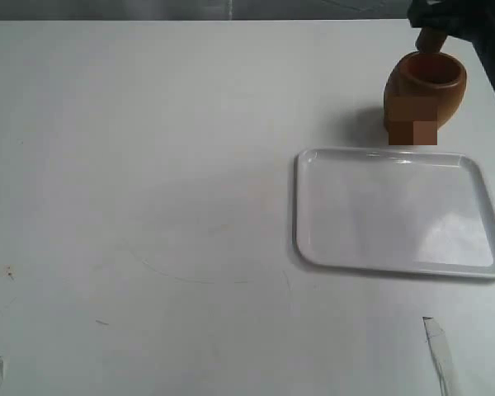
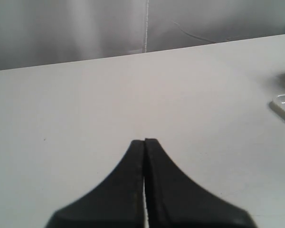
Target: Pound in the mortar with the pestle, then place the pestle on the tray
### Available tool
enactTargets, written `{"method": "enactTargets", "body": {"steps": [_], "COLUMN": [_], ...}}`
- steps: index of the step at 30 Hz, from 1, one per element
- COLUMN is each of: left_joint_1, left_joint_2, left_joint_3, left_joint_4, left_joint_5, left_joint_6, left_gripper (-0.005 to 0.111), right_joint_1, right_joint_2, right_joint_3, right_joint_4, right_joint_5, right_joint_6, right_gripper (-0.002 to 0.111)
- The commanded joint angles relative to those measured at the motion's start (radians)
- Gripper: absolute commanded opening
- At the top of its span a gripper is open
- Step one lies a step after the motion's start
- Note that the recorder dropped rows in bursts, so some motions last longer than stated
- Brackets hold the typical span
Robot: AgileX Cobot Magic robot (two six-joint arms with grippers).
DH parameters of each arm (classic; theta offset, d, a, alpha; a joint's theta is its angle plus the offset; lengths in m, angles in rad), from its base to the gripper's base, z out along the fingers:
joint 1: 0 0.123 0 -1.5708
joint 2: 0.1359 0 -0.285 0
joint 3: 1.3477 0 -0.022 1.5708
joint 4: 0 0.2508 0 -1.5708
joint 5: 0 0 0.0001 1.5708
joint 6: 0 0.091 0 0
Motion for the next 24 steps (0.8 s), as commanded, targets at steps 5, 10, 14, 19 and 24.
{"method": "enactTargets", "body": {"steps": [5,10,14,19,24], "left_joint_1": [-0.008,-0.008,-0.008,-0.008,-0.008], "left_joint_2": [-0.001,-0.001,-0.001,-0.001,-0.001], "left_joint_3": [0.001,0.001,0.001,0.001,0.001], "left_joint_4": [-0.007,-0.007,-0.007,-0.007,-0.007], "left_joint_5": [-0.003,-0.003,-0.003,-0.003,-0.003], "left_joint_6": [-0.008,-0.008,-0.008,-0.008,-0.008], "left_gripper": [0.0,0.0,0.0,0.0,0.0], "right_joint_1": [-0.01,-0.01,-0.01,-0.01,-0.01], "right_joint_2": [0.123,0.136,0.149,0.192,0.309], "right_joint_3": [-0.004,-0.026,-0.084,-0.113,-0.119], "right_joint_4": [0.056,0.063,0.063,0.103,0.162], "right_joint_5": [-0.051,-0.051,-0.051,-0.051,-0.051], "right_joint_6": [-0.098,-0.152,-0.146,-0.131,-0.123], "right_gripper": [0.0,0.0,0.0,0.0,0.0]}}
